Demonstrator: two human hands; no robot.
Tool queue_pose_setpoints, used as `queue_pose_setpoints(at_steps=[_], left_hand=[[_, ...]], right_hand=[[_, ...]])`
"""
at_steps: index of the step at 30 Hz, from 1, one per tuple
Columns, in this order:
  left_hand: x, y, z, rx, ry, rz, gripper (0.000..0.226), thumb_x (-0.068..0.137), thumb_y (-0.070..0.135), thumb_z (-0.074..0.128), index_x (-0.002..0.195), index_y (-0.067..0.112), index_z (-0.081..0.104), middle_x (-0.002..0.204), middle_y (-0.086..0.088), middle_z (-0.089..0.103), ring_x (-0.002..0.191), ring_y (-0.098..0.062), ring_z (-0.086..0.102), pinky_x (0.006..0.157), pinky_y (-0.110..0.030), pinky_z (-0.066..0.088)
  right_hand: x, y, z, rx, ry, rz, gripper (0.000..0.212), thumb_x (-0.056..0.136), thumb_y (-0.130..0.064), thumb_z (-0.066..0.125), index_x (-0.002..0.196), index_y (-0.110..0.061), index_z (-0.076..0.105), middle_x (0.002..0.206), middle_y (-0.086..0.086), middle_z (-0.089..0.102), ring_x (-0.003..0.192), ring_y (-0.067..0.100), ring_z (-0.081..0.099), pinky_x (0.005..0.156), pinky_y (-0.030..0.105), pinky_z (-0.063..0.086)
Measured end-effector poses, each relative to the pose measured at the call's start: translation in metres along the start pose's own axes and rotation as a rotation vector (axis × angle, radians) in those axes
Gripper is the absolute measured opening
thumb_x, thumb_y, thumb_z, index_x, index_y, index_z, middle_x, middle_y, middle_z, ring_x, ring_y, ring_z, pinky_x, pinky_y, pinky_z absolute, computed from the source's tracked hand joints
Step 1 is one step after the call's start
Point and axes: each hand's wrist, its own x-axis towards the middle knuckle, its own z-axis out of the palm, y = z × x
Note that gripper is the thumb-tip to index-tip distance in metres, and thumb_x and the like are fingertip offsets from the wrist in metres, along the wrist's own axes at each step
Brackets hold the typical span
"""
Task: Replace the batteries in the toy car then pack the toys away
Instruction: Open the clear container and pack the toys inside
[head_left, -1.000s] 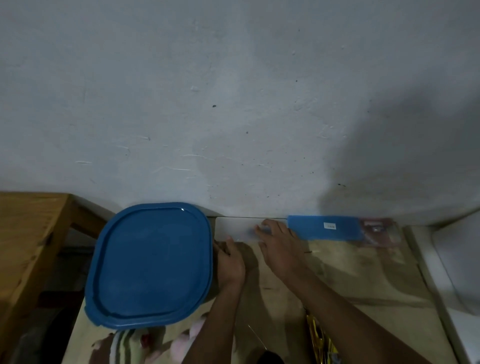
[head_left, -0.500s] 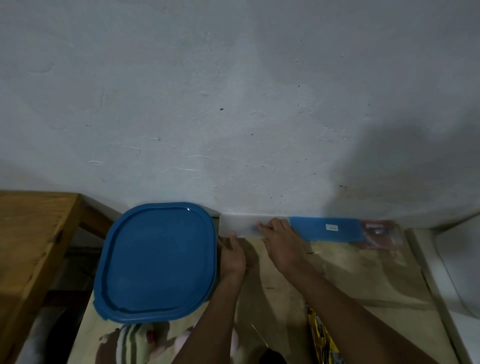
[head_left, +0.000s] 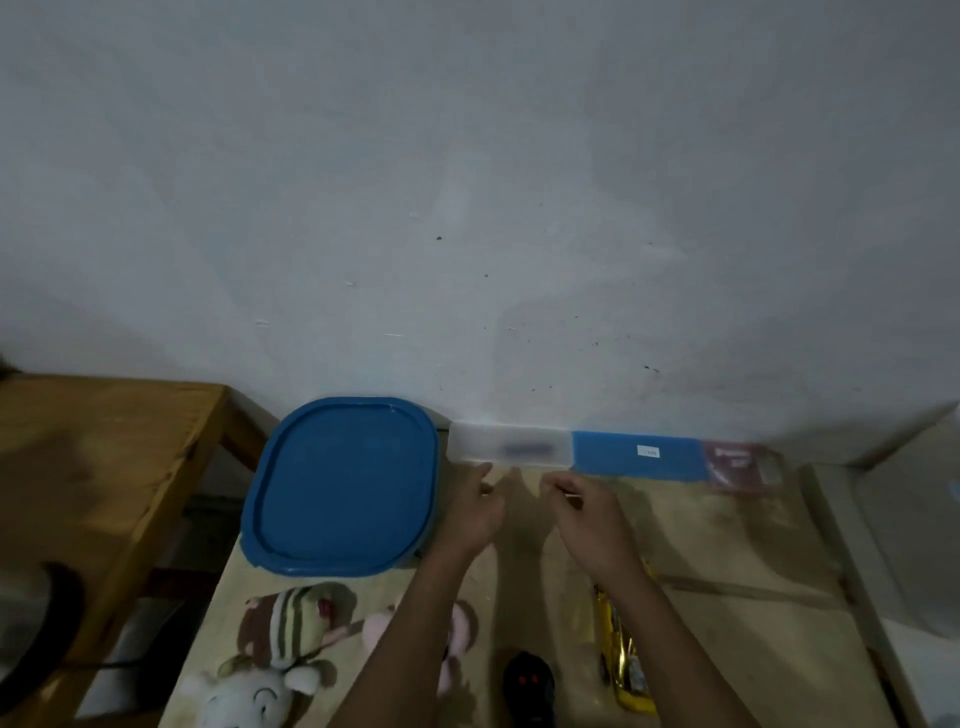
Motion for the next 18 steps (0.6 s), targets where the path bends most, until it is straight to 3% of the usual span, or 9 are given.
queue_pose_setpoints(at_steps=[3, 5, 8, 11, 13, 15, 18], left_hand=[[-0.042, 0.0, -0.017, -0.129, 0.186, 0.215, 0.027, 0.102, 0.022, 0.053, 0.125, 0.012, 0.064, 0.105, -0.008, 0.072, 0.086, -0.004, 0.068, 0.073, -0.017, 0.054], [-0.069, -0.002, -0.037, -0.111, 0.447, 0.357, 0.023, 0.102, 0.018, 0.054, 0.118, 0.014, 0.069, 0.097, 0.0, 0.073, 0.083, 0.001, 0.067, 0.07, -0.009, 0.05], [-0.092, -0.02, -0.076, -0.121, 0.778, 0.406, 0.024, 0.102, 0.025, 0.053, 0.123, 0.021, 0.064, 0.108, -0.003, 0.07, 0.096, -0.013, 0.067, 0.08, -0.025, 0.056], [-0.092, -0.048, -0.126, -0.051, 0.959, 0.255, 0.041, 0.102, 0.03, 0.052, 0.139, 0.014, 0.051, 0.132, -0.01, 0.056, 0.121, -0.026, 0.055, 0.098, -0.045, 0.05], [-0.083, -0.065, -0.16, 0.01, 0.913, 0.085, 0.056, 0.102, 0.035, 0.049, 0.151, 0.011, 0.035, 0.15, -0.015, 0.04, 0.138, -0.032, 0.04, 0.11, -0.049, 0.04], [-0.068, -0.08, -0.19, -0.084, 0.746, -0.057, 0.063, 0.103, 0.039, 0.046, 0.156, 0.011, 0.025, 0.159, -0.016, 0.03, 0.144, -0.034, 0.033, 0.115, -0.05, 0.035], [-0.052, -0.086, -0.216, -0.208, 0.502, -0.145, 0.051, 0.106, 0.031, 0.042, 0.152, 0.01, 0.036, 0.152, -0.015, 0.042, 0.137, -0.033, 0.043, 0.111, -0.048, 0.041]], right_hand=[[-0.03, -0.003, 0.004, 0.088, 0.021, -0.01, 0.017, 0.097, -0.022, 0.055, 0.109, -0.025, 0.066, 0.102, -0.011, 0.065, 0.093, -0.002, 0.058, 0.073, 0.01, 0.042], [-0.044, -0.002, 0.013, 0.085, 0.023, -0.03, 0.017, 0.096, -0.026, 0.056, 0.109, -0.027, 0.067, 0.103, -0.012, 0.066, 0.095, 0.0, 0.06, 0.074, 0.014, 0.045], [-0.059, -0.005, 0.034, 0.001, -0.007, -0.089, 0.017, 0.095, -0.03, 0.056, 0.109, -0.029, 0.066, 0.104, -0.015, 0.065, 0.095, 0.0, 0.059, 0.072, 0.014, 0.045], [-0.073, -0.017, 0.055, -0.08, -0.056, -0.204, 0.016, 0.094, -0.027, 0.056, 0.107, -0.03, 0.064, 0.105, -0.015, 0.06, 0.1, 0.004, 0.058, 0.08, 0.02, 0.048], [-0.078, -0.027, 0.069, -0.183, -0.105, -0.293, 0.018, 0.093, -0.027, 0.054, 0.108, -0.03, 0.064, 0.108, -0.014, 0.057, 0.101, 0.005, 0.056, 0.081, 0.021, 0.046], [-0.078, -0.039, 0.085, -0.29, -0.182, -0.358, 0.026, 0.094, -0.03, 0.052, 0.118, -0.027, 0.062, 0.119, -0.011, 0.055, 0.109, 0.007, 0.053, 0.088, 0.023, 0.046], [-0.072, -0.06, 0.12, -0.446, -0.287, -0.44, 0.04, 0.096, -0.036, 0.048, 0.133, -0.023, 0.053, 0.138, -0.005, 0.047, 0.126, 0.014, 0.046, 0.102, 0.029, 0.041]])
